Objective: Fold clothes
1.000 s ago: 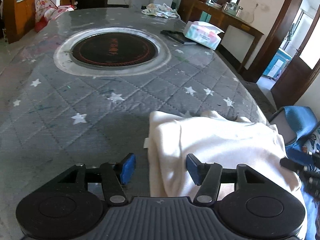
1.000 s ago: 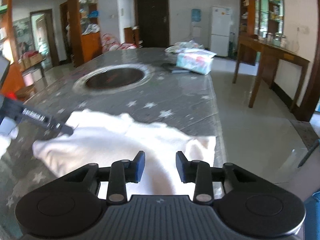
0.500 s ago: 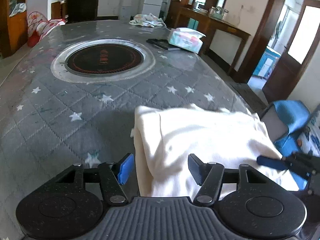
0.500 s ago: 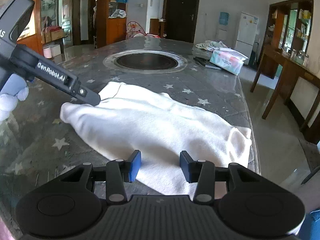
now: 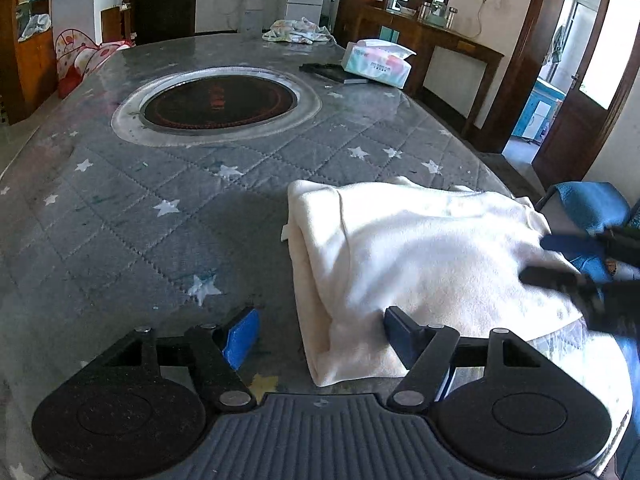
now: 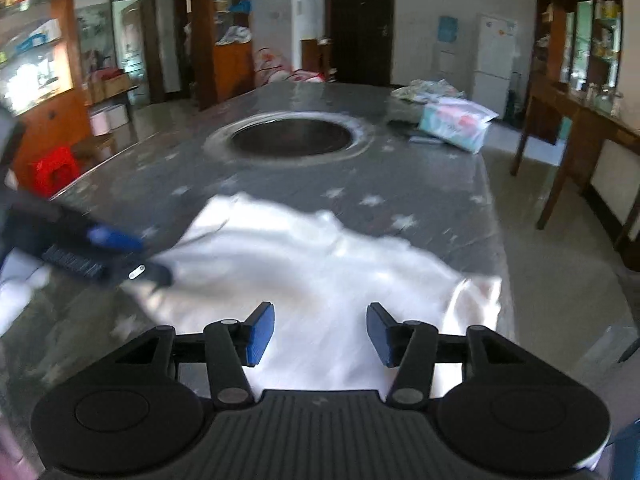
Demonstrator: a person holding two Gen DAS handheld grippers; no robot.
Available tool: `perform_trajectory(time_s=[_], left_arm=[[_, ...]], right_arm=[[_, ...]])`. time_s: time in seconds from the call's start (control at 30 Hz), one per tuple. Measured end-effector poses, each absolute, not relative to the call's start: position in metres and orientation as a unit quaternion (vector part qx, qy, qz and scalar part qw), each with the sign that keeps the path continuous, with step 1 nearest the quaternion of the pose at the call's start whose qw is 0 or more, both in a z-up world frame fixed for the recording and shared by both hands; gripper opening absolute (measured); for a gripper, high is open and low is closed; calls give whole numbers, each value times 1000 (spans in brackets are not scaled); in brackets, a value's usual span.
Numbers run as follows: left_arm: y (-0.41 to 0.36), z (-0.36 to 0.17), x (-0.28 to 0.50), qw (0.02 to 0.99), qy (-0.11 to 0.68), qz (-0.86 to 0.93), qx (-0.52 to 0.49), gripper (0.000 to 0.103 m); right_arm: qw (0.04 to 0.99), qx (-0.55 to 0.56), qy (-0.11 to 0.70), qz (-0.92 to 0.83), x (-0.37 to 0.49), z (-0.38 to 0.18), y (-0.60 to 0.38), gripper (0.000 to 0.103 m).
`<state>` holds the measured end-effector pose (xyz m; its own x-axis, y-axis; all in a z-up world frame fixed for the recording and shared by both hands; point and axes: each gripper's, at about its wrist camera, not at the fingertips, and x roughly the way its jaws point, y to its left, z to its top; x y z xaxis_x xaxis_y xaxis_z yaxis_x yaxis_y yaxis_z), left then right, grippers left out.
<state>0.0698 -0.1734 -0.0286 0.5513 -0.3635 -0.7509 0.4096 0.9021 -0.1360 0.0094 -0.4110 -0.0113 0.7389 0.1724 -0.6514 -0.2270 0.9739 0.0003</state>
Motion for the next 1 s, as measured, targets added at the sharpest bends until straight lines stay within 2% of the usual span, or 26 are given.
perform_trajectory(time_s=[0.37,0.67,1.0], left_arm=[[-196,0,58,879,370,-299,29,68],[-225,-18,56,839,384,-383,42,46],[-226,-32,52,827,395,-398,52,45]], right_arm=[[926,-42,370,61,86,-18,-427,52],[916,-64,390,64,119,-38,-419,57],[921,-65,377,76,116,-30,-414,61]])
